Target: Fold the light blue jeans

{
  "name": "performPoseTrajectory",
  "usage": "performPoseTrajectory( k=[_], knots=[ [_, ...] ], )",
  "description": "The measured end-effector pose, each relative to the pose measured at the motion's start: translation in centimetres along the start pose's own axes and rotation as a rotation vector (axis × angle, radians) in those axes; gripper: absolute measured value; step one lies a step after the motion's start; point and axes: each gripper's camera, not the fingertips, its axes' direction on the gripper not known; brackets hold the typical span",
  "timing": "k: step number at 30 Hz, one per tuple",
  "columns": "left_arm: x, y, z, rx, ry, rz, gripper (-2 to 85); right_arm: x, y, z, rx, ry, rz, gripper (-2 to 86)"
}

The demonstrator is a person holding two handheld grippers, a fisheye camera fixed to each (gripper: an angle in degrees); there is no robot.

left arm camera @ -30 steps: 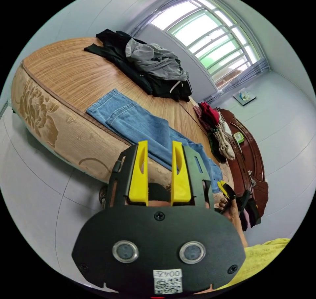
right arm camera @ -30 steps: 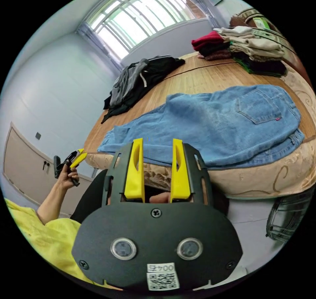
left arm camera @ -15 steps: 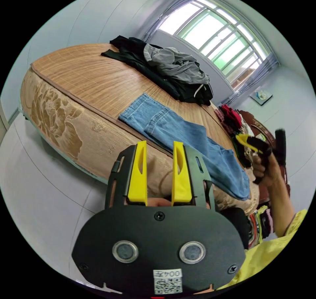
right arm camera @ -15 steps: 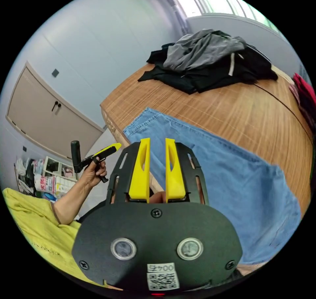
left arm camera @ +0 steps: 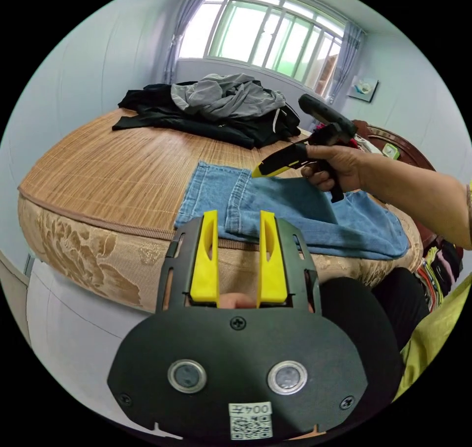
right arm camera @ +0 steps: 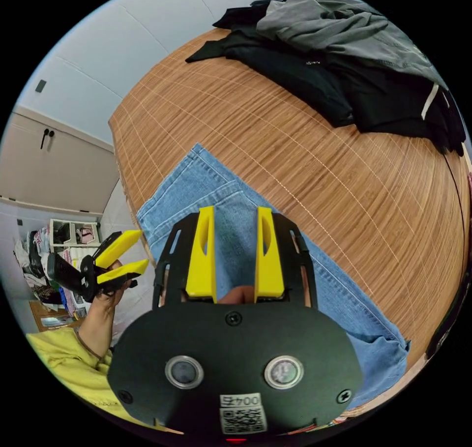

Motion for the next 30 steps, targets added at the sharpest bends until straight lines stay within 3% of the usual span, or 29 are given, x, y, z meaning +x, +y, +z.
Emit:
performPoseTrajectory(
  k=[6,15,20,26,30],
  knots=[
    [-0.1,-0.4,1.4,-0.094,0.037,0.035,10.3,-1.3,-1.0,0.4,0.002,0.059,-0.041,8.7],
    [-2.0,-0.5,1.4,-0.107,0.098,-0.102,6.7,-1.4,-3.0,1.3,0.013,0.06,0.013,6.7],
    [-0.6,-0.5,1.0,-0.124,0.046,-0.043,6.6,-2.5,-3.5,1.7,0.032,0.066,-0.018,9.0],
    [1.1,-0.2,0.1,-0.127,-0.032,-0.007,4.5,-4.6,-3.6,1.9,0.035,0.159,-0.119,1.8],
    [2.7,-0.4,-2.5,-0.077,-0.057,0.021,3.0,-5.7,-2.3,-0.8,0.144,0.145,-0.125,0.2]
  ],
)
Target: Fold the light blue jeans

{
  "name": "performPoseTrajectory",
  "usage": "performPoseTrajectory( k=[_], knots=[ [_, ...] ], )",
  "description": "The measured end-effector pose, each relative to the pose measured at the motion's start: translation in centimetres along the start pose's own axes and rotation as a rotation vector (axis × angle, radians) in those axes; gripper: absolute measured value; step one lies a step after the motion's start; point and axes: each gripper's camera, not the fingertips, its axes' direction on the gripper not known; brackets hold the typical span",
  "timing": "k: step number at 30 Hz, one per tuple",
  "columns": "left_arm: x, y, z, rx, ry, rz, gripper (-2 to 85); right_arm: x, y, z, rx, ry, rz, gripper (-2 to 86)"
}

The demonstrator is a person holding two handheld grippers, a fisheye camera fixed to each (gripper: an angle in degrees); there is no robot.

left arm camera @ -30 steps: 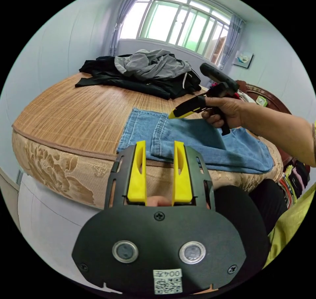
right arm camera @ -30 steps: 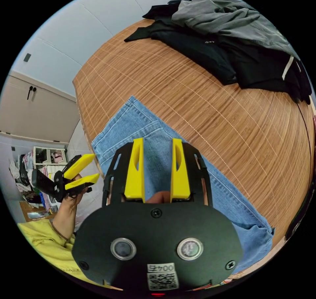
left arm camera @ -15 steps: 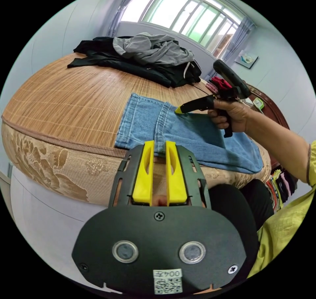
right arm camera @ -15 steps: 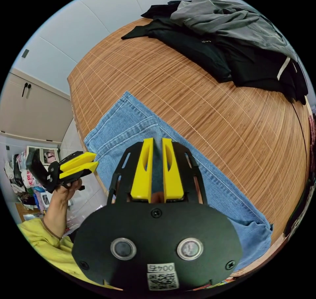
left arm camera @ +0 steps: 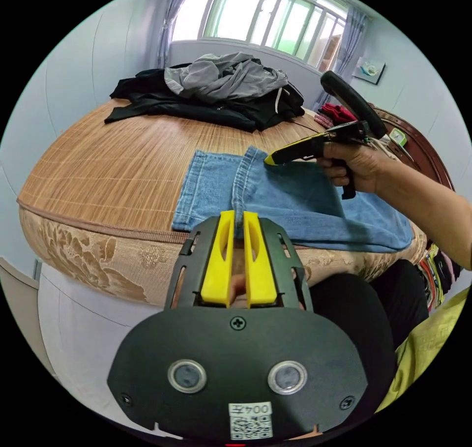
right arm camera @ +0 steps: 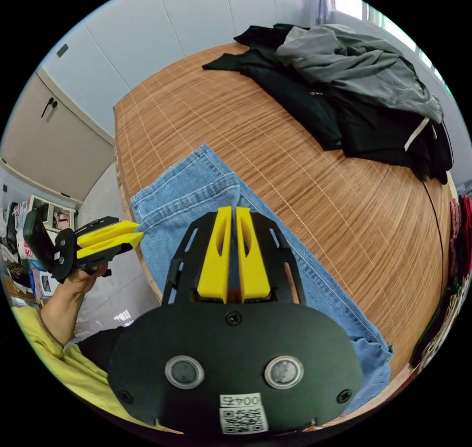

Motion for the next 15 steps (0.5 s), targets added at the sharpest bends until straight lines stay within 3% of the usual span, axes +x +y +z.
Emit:
performPoseTrajectory(
  k=[9,15],
  knots=[
    [2.6,-1.7,-9.8,0.181,-0.022,0.027,2.1,-4.2,-2.0,-9.3,0.152,0.103,-0.084,-0.5],
    [1.4,-1.3,-11.0,0.168,-0.087,-0.061,2.4,-7.4,-4.7,-7.2,0.155,0.202,-0.119,-0.4]
  ],
)
